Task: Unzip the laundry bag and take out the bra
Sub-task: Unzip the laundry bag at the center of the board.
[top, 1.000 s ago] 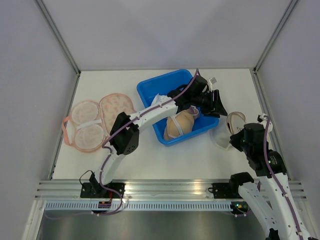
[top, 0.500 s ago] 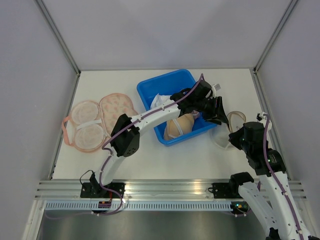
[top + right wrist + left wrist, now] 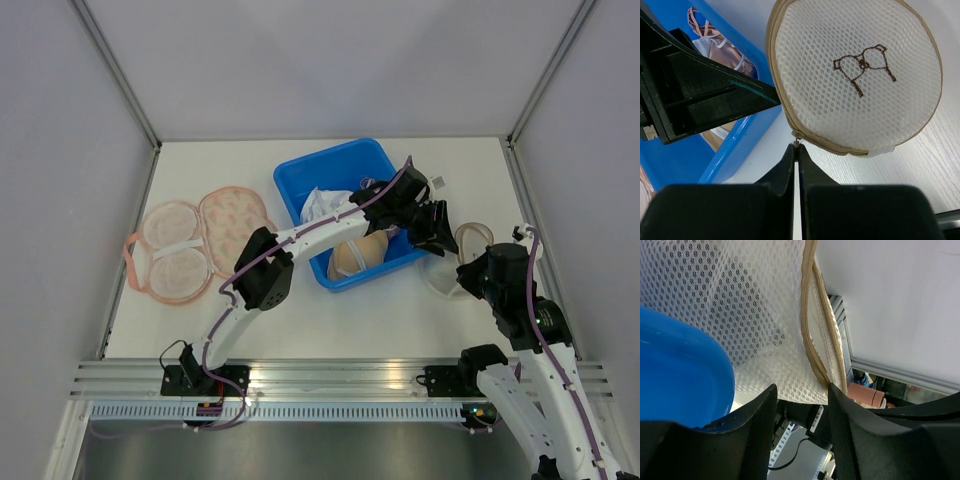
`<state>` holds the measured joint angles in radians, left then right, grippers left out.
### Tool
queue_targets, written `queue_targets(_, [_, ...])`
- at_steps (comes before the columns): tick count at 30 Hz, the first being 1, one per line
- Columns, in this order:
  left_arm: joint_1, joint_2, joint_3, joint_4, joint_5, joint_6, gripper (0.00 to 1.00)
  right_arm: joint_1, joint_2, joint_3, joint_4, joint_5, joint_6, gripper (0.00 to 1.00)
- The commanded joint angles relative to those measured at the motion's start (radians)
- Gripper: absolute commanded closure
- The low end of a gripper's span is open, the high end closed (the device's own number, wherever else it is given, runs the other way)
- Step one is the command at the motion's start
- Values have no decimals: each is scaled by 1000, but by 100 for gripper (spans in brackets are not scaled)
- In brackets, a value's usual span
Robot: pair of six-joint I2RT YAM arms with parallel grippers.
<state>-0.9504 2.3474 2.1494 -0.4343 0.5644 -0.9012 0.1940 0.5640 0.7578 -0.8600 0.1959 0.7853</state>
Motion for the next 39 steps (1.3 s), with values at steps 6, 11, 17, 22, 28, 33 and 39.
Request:
queue_targets(6, [1, 23, 46, 121, 86, -65, 50, 1, -1, 5, 44, -15, 6, 100])
queue_targets(11, [1, 12, 38, 141, 100, -70, 49, 1, -1, 0, 38, -15, 5, 99])
queue_targets(17, [2, 9, 14, 146, 97, -64, 52, 1, -13, -21, 39, -12, 6, 100])
queue_targets(22, [4, 33, 13, 180, 121, -85, 69, 1, -27, -32, 39, -15, 9, 100])
queue_targets(28, [6, 52, 3, 289, 160, -130, 95, 2, -30, -40, 33, -16, 8, 100])
queue_targets(33, [10, 55, 6, 298, 154, -140, 98, 1, -38, -37, 23, -10, 6, 100])
queue_targets(39, [36, 49, 4, 287, 117, -145, 98, 1, -53, -34, -28, 16, 5, 100])
